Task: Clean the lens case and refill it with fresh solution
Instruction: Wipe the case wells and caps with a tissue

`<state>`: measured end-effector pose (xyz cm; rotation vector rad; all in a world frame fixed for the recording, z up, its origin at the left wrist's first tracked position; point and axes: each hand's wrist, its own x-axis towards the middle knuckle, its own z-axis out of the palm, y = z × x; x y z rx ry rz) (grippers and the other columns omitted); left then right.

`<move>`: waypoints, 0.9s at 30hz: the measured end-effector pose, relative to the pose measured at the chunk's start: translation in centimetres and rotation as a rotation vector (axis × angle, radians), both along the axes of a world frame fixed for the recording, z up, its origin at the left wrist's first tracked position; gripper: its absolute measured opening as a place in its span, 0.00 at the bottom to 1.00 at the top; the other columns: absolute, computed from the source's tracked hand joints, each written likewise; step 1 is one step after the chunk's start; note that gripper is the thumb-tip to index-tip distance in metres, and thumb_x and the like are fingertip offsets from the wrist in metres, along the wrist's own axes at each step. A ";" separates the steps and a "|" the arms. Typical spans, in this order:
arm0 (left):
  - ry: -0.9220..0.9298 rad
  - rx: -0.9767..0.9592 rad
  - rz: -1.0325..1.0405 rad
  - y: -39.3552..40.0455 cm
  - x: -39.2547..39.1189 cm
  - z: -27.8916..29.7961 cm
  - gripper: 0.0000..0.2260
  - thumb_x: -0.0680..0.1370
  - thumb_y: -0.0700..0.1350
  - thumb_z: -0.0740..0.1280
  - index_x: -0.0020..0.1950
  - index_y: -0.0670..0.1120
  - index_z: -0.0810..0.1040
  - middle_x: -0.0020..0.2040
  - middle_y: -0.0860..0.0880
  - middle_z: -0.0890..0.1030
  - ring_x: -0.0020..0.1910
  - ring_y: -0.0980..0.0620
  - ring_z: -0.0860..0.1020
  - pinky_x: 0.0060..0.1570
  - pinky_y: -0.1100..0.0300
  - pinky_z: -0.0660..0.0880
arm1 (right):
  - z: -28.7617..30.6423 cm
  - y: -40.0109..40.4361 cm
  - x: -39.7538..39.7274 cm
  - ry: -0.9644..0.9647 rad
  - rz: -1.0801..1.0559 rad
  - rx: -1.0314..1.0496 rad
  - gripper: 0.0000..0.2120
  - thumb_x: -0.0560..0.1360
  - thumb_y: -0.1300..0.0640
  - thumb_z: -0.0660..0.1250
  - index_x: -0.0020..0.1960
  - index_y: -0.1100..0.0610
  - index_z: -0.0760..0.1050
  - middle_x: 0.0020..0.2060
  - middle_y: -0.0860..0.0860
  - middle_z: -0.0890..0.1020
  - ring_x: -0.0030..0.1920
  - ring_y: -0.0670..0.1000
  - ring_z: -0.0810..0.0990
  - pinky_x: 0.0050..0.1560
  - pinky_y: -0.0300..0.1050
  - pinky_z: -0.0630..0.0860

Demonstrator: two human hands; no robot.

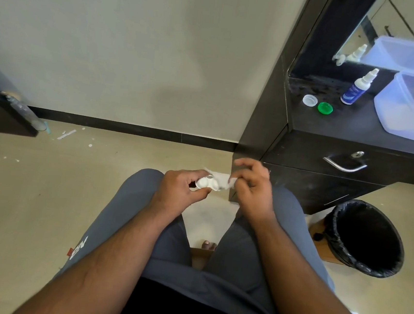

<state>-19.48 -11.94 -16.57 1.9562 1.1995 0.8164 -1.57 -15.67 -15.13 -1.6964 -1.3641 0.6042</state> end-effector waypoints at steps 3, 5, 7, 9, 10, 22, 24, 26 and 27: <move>0.041 0.009 -0.053 -0.1 0.2 0.1 0.14 0.71 0.44 0.75 0.56 0.47 0.83 0.46 0.52 0.85 0.44 0.55 0.81 0.44 0.52 0.80 | 0.3 0.1 0.4 0.011 -0.074 -0.006 0.12 0.74 0.67 0.62 0.42 0.54 0.82 0.56 0.46 0.74 0.60 0.46 0.66 0.53 0.24 0.61; 0.049 0.022 -0.067 -0.2 0.4 0.1 0.13 0.71 0.44 0.75 0.56 0.47 0.83 0.46 0.52 0.85 0.43 0.55 0.81 0.43 0.54 0.80 | -0.1 0.1 -0.1 -0.068 0.015 -0.029 0.12 0.73 0.62 0.61 0.43 0.54 0.83 0.57 0.45 0.73 0.61 0.47 0.65 0.58 0.34 0.64; 0.051 0.030 -0.063 -0.2 0.5 0.2 0.13 0.72 0.45 0.75 0.55 0.47 0.83 0.45 0.52 0.85 0.42 0.56 0.81 0.42 0.56 0.80 | -0.6 0.1 -0.7 -0.153 0.089 -0.051 0.13 0.72 0.58 0.60 0.44 0.52 0.84 0.58 0.45 0.74 0.63 0.48 0.65 0.60 0.48 0.67; 0.053 0.029 -0.054 -0.2 0.4 0.2 0.12 0.72 0.46 0.75 0.55 0.47 0.83 0.44 0.52 0.85 0.41 0.56 0.81 0.41 0.57 0.80 | -0.8 0.2 -0.9 -0.200 0.109 -0.055 0.13 0.73 0.58 0.61 0.45 0.51 0.84 0.58 0.46 0.75 0.63 0.47 0.65 0.61 0.53 0.68; 0.049 0.025 -0.052 -0.2 0.4 0.2 0.12 0.72 0.46 0.75 0.55 0.48 0.83 0.44 0.53 0.84 0.41 0.56 0.81 0.41 0.57 0.80 | -0.8 0.3 -0.9 -0.194 0.118 -0.056 0.12 0.74 0.60 0.62 0.46 0.51 0.84 0.57 0.45 0.75 0.62 0.47 0.66 0.60 0.50 0.69; 0.038 0.034 -0.071 -0.2 0.5 0.0 0.14 0.71 0.44 0.75 0.56 0.47 0.83 0.47 0.52 0.85 0.44 0.56 0.81 0.44 0.58 0.80 | -0.2 0.2 0.0 0.213 -0.065 -0.128 0.09 0.74 0.63 0.69 0.53 0.56 0.81 0.47 0.49 0.82 0.48 0.46 0.80 0.50 0.38 0.79; 0.026 0.040 -0.062 -0.3 0.5 0.0 0.14 0.71 0.44 0.75 0.57 0.47 0.83 0.48 0.52 0.85 0.43 0.56 0.81 0.44 0.58 0.81 | -0.2 0.0 -0.3 0.097 0.036 -0.118 0.08 0.74 0.63 0.69 0.52 0.56 0.82 0.43 0.45 0.80 0.45 0.44 0.79 0.45 0.34 0.76; 0.025 0.037 -0.057 -0.4 0.5 0.1 0.13 0.71 0.44 0.75 0.56 0.47 0.83 0.47 0.52 0.85 0.43 0.55 0.81 0.43 0.56 0.81 | -0.4 0.0 -0.5 0.012 0.111 -0.103 0.08 0.74 0.63 0.69 0.51 0.56 0.83 0.42 0.43 0.77 0.44 0.44 0.77 0.42 0.33 0.75; 0.027 0.033 -0.056 -0.4 0.4 0.1 0.12 0.71 0.44 0.75 0.55 0.47 0.84 0.45 0.52 0.85 0.42 0.54 0.81 0.42 0.55 0.81 | -0.4 0.0 -0.6 -0.028 0.143 -0.097 0.08 0.74 0.62 0.69 0.52 0.56 0.83 0.42 0.43 0.77 0.44 0.44 0.77 0.42 0.33 0.75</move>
